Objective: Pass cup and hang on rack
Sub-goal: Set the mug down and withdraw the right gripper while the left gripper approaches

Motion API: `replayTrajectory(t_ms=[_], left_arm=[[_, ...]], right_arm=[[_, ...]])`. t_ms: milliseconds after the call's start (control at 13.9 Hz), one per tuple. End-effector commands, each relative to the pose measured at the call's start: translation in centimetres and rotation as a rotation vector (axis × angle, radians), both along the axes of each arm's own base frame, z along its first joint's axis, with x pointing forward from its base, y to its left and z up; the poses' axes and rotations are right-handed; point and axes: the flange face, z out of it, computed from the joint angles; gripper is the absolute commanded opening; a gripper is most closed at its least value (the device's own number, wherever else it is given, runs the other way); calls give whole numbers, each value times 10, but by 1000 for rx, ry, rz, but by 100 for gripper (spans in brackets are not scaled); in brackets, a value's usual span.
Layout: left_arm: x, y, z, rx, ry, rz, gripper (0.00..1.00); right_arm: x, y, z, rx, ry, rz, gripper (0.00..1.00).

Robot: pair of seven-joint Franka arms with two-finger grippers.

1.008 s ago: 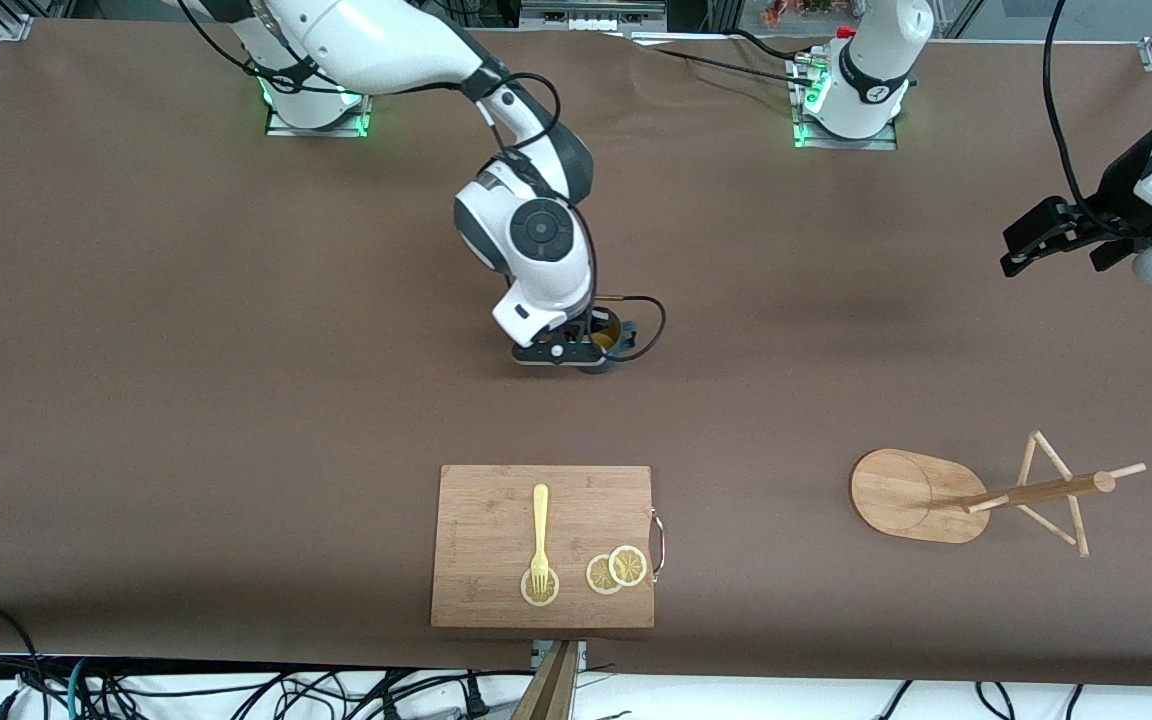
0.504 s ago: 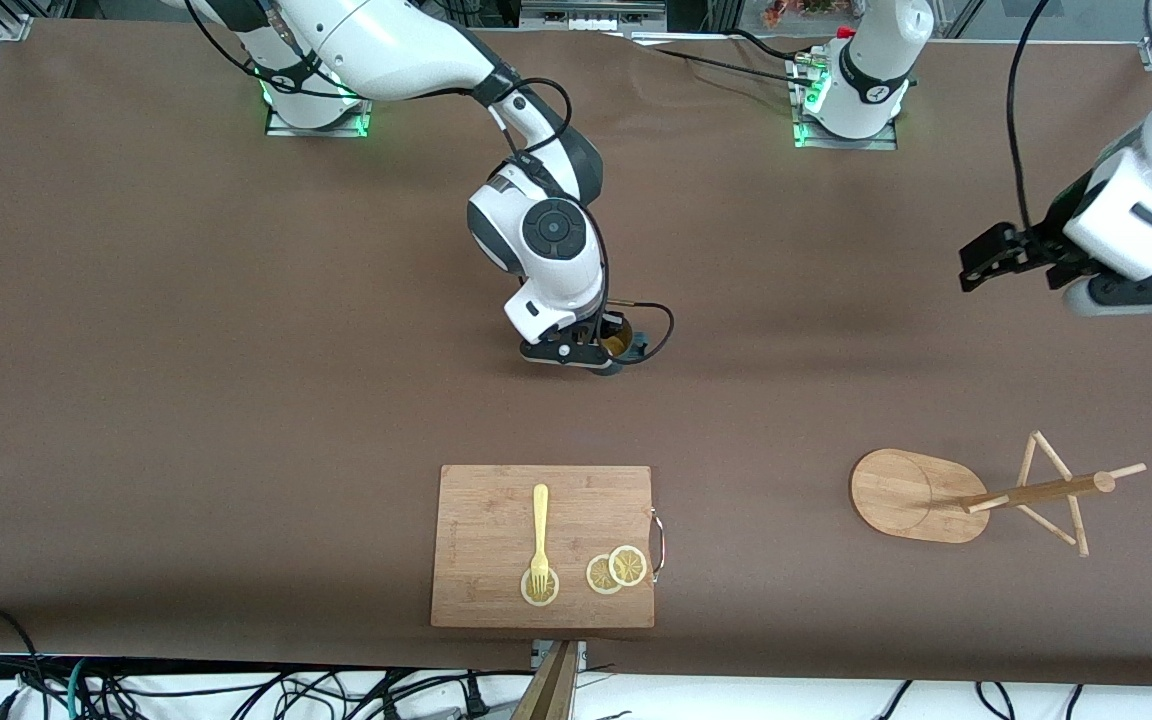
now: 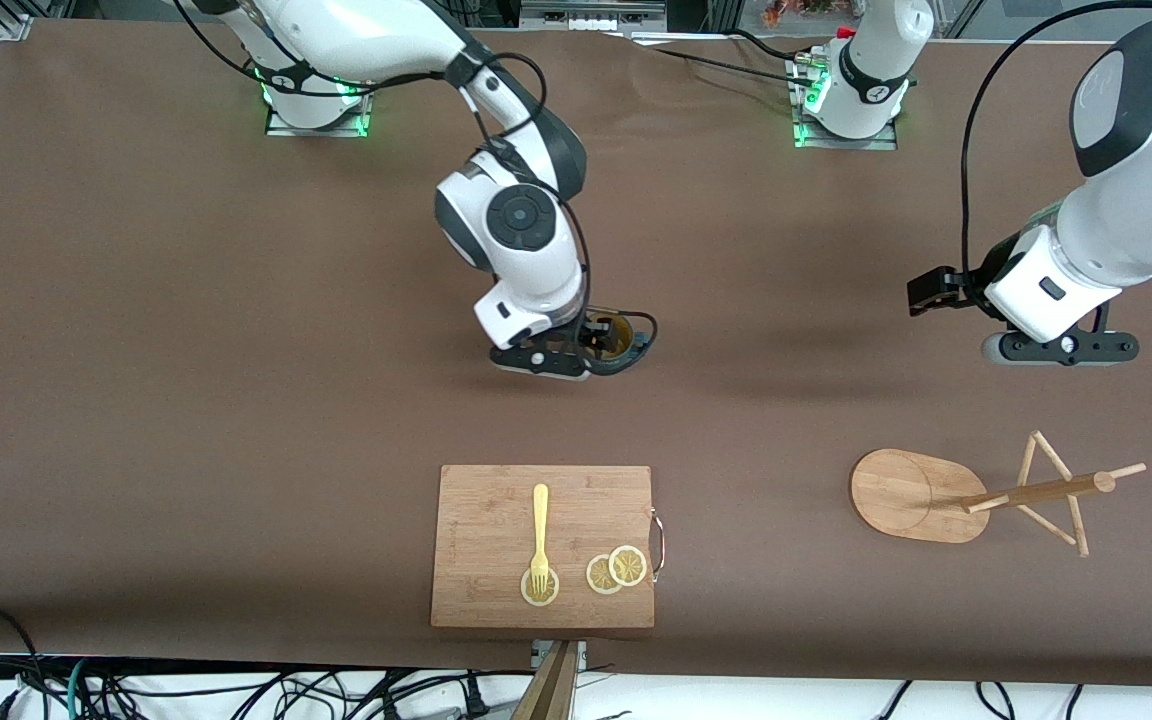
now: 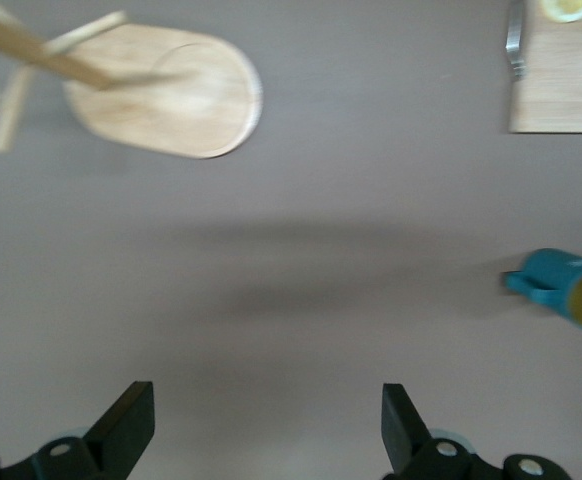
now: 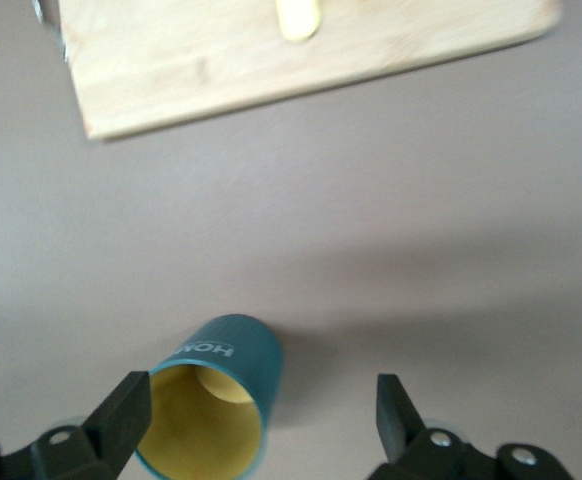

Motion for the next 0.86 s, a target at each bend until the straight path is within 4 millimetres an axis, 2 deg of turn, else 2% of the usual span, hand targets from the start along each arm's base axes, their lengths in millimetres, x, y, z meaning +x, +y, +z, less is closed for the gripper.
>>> replayTrajectory(t_ms=[0, 72, 216, 504, 720, 792], left_arm=[[0, 13, -41, -156, -57, -98, 100], [2, 11, -58, -203, -100, -166, 100], [3, 2, -91, -316, -155, -232, 100], [10, -7, -155, -546, -213, -416, 100], [8, -16, -204, -701, -281, -531, 100], [4, -21, -224, -742, -297, -584, 100]], right_arm=[[6, -49, 67, -57, 22, -55, 100], [12, -72, 83, -89, 35, -86, 100], [23, -132, 111, -179, 85, -109, 100], [32, -263, 170, -252, 225, 103, 100], [30, -343, 219, -220, 218, 256, 100], [32, -375, 228, -209, 210, 294, 100]])
